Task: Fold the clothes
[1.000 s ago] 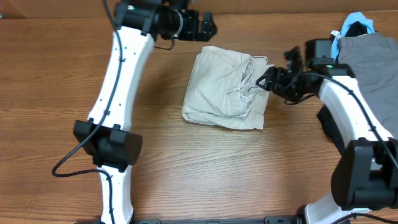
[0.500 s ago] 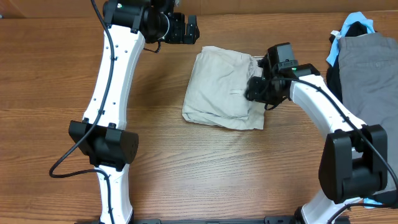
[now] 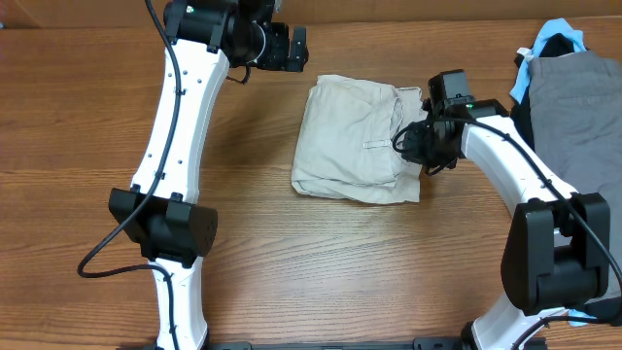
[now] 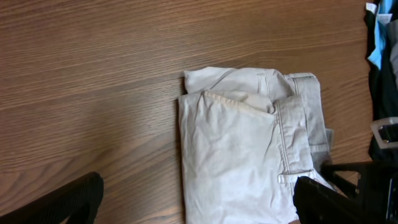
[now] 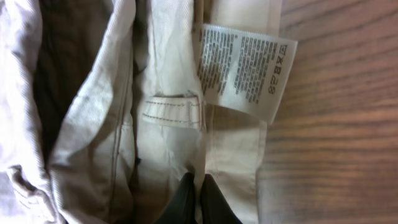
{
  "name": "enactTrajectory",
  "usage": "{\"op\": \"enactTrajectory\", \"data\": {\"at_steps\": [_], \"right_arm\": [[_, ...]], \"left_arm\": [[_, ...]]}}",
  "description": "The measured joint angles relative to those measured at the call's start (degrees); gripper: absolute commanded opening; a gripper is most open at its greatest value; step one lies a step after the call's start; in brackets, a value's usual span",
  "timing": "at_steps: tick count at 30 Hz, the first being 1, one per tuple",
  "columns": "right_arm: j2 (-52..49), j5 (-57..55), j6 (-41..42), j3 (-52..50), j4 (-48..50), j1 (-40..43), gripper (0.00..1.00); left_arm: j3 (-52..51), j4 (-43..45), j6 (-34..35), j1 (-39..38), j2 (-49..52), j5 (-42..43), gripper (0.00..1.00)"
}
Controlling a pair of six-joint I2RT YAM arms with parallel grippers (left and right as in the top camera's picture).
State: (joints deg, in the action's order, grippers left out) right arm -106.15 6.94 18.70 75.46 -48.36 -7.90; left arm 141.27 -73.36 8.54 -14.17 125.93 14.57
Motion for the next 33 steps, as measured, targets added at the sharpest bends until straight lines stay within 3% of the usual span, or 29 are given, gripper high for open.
{"op": "enactTrajectory", "data": {"at_steps": [12,14,15,18,22,28,33], "right_arm": [[-3.2,-1.3,3.6,-7.1,8.0,2.4,0.04],[-3.2,-0.7,3.8,-7.1,8.0,3.2,0.16],[-3.3,-0.3,3.7,-7.1,7.8,3.7,0.33],[-3.2,0.6,3.7,-6.3,5.4,5.3,0.67],[-2.3,4.3,3.9,-2.8,1.8,8.2,0.94],[5.3,8.2,0.9,6.8,-3.2,13.3,0.96],[9.6,8.9,-1.6,9.2,-5.7,17.3,0.96]], "left_arm": [[0.0,-0.2,-3.3,-2.1,0.0,-0.5,1.0],[0.0,-0.2,-4.3,-2.9,0.0,-0.5,1.0],[0.0,-0.2,-5.0,-3.5,0.0,-0.5,1.0],[0.0,-0.2,-7.0,-5.0,0.0,-0.5,1.0],[0.0,-1.3,-9.3,-7.9,0.0,-0.6,1.0],[-1.3,-4.5,-11.4,-13.6,0.0,-0.6,1.0],[-11.4,-2.2,-15.5,-17.9,0.0,-0.2,1.0]]}}
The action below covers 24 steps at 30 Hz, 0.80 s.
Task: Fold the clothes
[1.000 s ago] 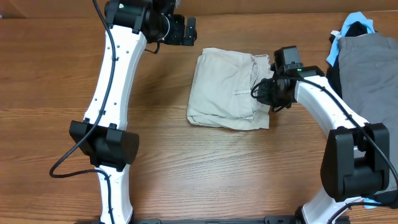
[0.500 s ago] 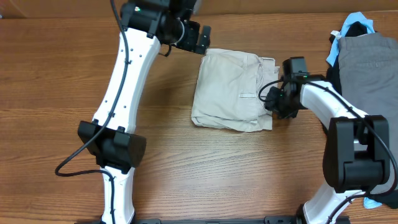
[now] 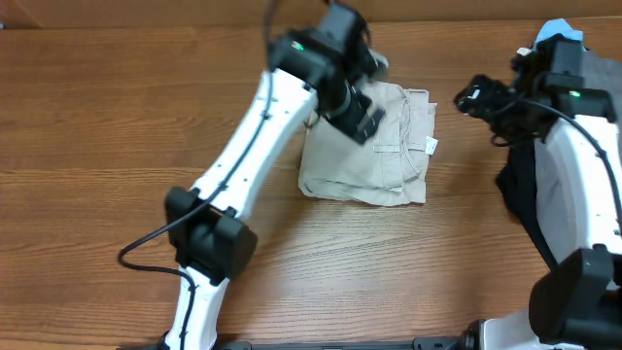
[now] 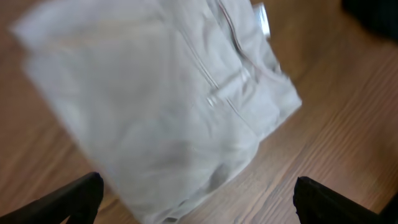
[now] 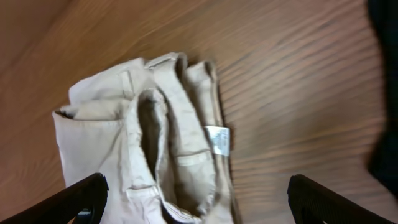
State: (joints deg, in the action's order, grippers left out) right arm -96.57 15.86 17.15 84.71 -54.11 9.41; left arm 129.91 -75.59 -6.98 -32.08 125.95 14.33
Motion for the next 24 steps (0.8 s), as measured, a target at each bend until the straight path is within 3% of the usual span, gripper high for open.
{"op": "enactTrajectory", "data": {"at_steps": [11,24], "right_arm": [[-0.6,0.4,-1.7,0.0,-2.1,1.4,0.96],[-0.6,0.4,-2.0,0.0,-2.1,1.4,0.97]], "left_arm": [[-23.5,16.7,-8.4,-1.7,0.2,-1.8,1.0],[-37.9,35.3,-10.0,-0.3,-1.9,-20.0,1.0]]}}
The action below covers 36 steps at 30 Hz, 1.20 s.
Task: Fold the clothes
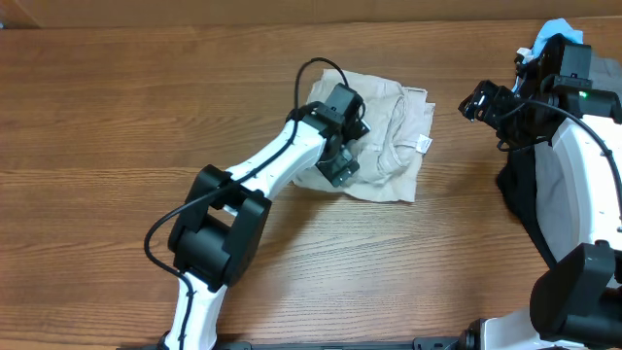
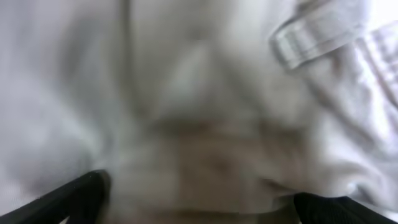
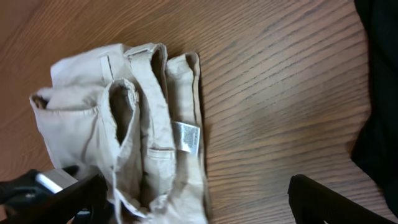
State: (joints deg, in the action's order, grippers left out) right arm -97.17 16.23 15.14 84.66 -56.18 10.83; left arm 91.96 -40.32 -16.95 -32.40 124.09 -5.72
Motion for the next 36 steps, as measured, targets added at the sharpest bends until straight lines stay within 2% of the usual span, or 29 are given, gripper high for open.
{"op": "enactTrajectory", "data": {"at_steps": [5,10,15,18,21,23,28,36], "right_arm": [[0.0,-0.3,-0.1,0.0,0.0,0.0,0.98],[0.0,-0.6,-0.2,0.0,0.0,0.0,0.98],[0.0,-0.6,-0.2,0.0,0.1,0.0,0.98],[0.0,-0.6,-0.2,0.0,0.3,0.0,0.98],[0.0,-0.6,-0.2,0.0,0.4,0.0,0.98],[0.0,-0.6,-0.1,0.0,0.4,0.0,0.98],[0.0,-0.6,-0.2,0.0,0.2,0.0,0.98],[0.0,-0.6,-0.2,0.0,0.0,0.0,0.98]], "left_arm": [[-0.6,4.0,-0.5,5.9,-0.3,-8.9,1.0],[-1.0,8.2,-4.7,15.0,0.3,-17.9,1.0],[5.4,0.5,-8.3,17.9,2.1,-21.7,1.0],[14.2,-7.3,-9.2,15.2,2.6,-18.6,1.0],[23.7,-13.4,-10.4,11.2,2.6,-10.0,1.0],[26.6,-14.6,-11.2,9.1,2.2,-3.7,1.0],[27.1,-16.3,-12.2,5.5,2.3,7.2,1.0],[26.7,-19.5,-12.2,5.4,7.3,11.4,1.0]]}}
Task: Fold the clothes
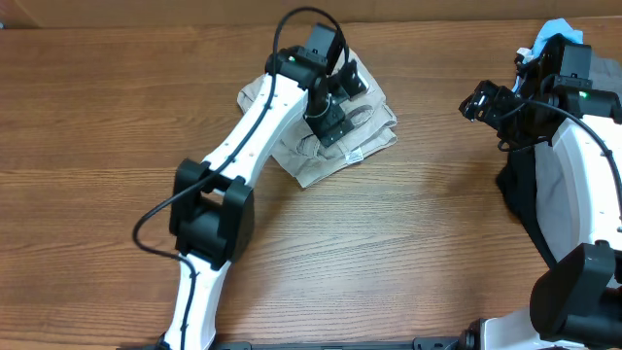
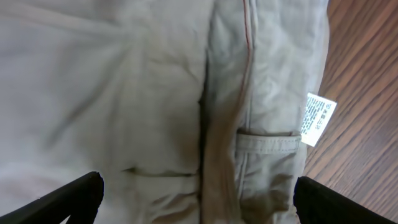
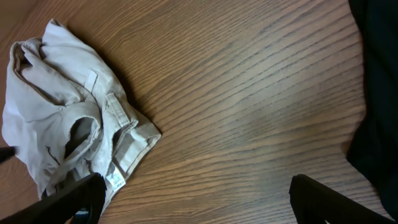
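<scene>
A folded beige garment [image 1: 326,136] lies crumpled and askew at the back middle of the table. My left gripper [image 1: 337,97] is right on top of it, open; in the left wrist view the cloth [image 2: 124,93] fills the frame between the spread fingers [image 2: 198,190], with a white label [image 2: 319,111] at the right. My right gripper [image 1: 478,100] hovers open to the right, apart from the garment. The right wrist view has the garment [image 3: 62,130] at its left and bare wood between the fingers [image 3: 198,186].
A pile of other clothes sits at the right edge: grey cloth [image 1: 583,97], a blue piece [image 1: 561,32] and dark fabric [image 1: 513,185], the dark fabric [image 3: 379,93] also in the right wrist view. Bare wooden table [image 1: 97,146] stretches left and forward.
The beige garment has shifted left and turned, its label end now pointing to the front right. My left gripper has moved toward the back over it. The right arm has not moved.
First my right gripper was shut on the garment's right edge, with the left gripper open off at the back left. Then the right gripper was open and away by the pile, the left over the garment. Later the left sat down on it, and now the garment lies shifted and turned.
</scene>
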{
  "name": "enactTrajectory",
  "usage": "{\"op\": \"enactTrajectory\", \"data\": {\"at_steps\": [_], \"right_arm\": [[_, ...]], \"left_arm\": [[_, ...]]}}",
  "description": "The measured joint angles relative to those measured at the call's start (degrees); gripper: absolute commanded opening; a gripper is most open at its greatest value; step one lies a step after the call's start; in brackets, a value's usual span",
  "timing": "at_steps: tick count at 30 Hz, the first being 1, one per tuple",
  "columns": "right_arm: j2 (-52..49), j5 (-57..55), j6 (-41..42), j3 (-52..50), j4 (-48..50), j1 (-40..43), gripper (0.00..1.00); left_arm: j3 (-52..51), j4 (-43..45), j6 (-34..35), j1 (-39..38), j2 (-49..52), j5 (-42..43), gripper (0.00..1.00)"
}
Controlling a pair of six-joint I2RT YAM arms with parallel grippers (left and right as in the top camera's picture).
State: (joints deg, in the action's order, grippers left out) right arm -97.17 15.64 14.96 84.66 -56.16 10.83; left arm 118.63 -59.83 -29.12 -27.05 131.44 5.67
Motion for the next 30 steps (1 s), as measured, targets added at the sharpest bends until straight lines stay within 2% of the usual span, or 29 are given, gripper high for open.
{"op": "enactTrajectory", "data": {"at_steps": [6,15,19,24,26,28,30], "right_arm": [[0.0,0.0,0.0,0.0,0.2,0.0,0.98],[0.0,0.0,0.0,0.0,1.3,0.0,0.98],[0.0,0.0,0.0,0.0,1.3,0.0,0.98],[0.0,0.0,0.0,0.0,1.3,0.0,0.98],[0.0,0.0,0.0,0.0,1.4,0.0,0.98],[0.0,0.0,0.0,0.0,1.4,0.0,0.98],[0.0,0.0,0.0,0.0,1.4,0.0,0.98]], "left_arm": [[-0.3,-6.0,-1.3,-0.4,4.9,1.9,1.0],[-0.3,-14.3,-5.4,-0.4,5.6,6.2,0.99],[-1.8,-12.3,-5.6,-0.3,5.6,6.5,0.99],[-7.3,-6.0,-4.9,-0.5,3.8,5.2,0.91],[-10.0,-3.0,-4.0,-0.9,2.5,3.7,0.83],[-13.2,1.1,-2.1,-1.5,1.1,0.7,0.69],[-15.8,4.8,0.2,-2.0,0.1,-2.8,0.43]]}}
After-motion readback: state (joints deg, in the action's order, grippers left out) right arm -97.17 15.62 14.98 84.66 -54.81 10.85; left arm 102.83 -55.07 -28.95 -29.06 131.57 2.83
